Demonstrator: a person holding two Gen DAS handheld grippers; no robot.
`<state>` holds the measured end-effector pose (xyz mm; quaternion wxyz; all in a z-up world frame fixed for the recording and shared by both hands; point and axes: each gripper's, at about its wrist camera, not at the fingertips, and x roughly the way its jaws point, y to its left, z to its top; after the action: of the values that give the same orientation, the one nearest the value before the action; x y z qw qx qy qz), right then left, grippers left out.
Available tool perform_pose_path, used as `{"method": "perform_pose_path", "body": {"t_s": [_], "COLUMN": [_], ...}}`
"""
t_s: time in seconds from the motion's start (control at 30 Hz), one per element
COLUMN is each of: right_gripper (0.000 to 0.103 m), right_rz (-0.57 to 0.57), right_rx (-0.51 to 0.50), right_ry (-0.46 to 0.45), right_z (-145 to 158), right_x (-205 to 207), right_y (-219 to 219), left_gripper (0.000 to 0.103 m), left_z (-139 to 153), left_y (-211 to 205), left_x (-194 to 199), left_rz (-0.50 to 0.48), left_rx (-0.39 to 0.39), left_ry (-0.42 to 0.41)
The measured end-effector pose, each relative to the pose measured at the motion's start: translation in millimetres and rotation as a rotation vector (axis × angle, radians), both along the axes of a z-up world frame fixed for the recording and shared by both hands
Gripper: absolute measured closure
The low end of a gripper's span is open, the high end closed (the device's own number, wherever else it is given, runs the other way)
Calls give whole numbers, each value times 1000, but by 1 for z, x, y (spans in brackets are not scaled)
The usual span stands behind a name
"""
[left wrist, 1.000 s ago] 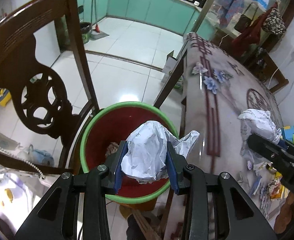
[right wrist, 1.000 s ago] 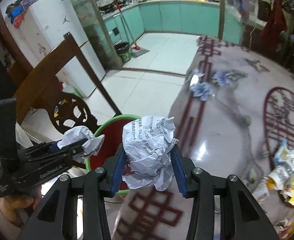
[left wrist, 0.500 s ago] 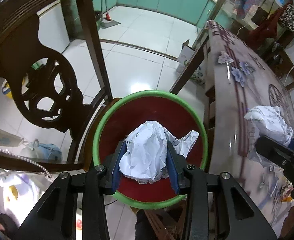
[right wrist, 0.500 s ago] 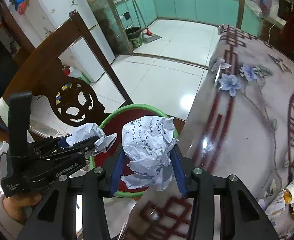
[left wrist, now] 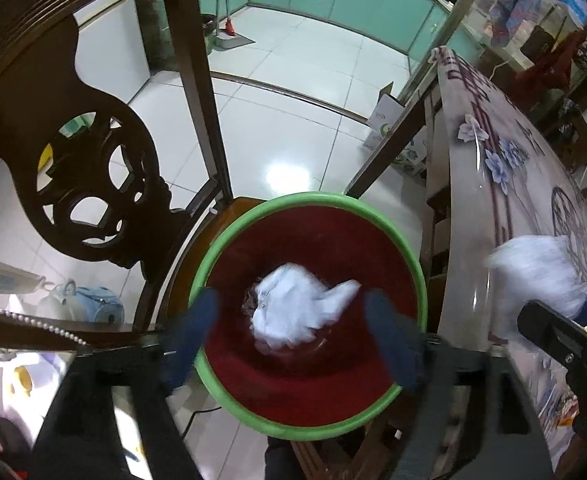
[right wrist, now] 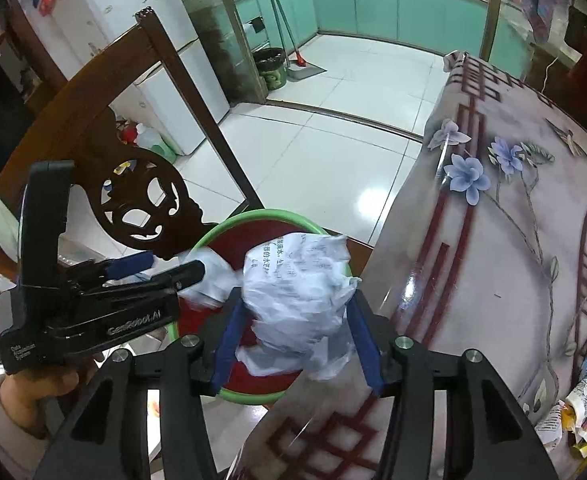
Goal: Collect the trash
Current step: 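Carry both white papers over red bucket and open both grippers, then grasp orange snack wrapper with left gripper while right gripper grasps yellow tea carton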
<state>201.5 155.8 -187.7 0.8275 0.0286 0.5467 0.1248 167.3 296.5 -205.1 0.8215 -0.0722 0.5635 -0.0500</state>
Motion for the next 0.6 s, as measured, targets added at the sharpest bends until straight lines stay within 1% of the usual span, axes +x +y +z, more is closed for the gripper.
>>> {"method": "perform_pose_path", "body": {"t_s": [0.03, 0.1, 0.23, 0.37, 0.47, 0.6], "right_gripper": [45, 42, 42, 42, 42, 42], "right_rz": [-2, -4, -9, -18, -56, -136], "right_rx": [4, 9, -4, -3, 2, 13], "right_ry": [-5, -21, -46, -81, -110, -131], "right_z": [0, 3, 11, 26, 39, 53], "right_x": [0, -1, -5, -18, -35, -67], "right_y": [-1, -3, -5, -17, -37, -75], "left_gripper": [23, 22, 22, 22, 21, 20], "left_z": [1, 2, 8, 25, 40, 55], "left_y": [0, -1, -3, -13, -24, -45], "left_x": [0, 0, -2, -13, -22, -37], "left_rz": [2, 0, 3, -9, -29, -73], "left_rx": [-1, 6, -5, -7, -10, -5], "left_ry": [0, -1, -4, -42, -77, -117]}}
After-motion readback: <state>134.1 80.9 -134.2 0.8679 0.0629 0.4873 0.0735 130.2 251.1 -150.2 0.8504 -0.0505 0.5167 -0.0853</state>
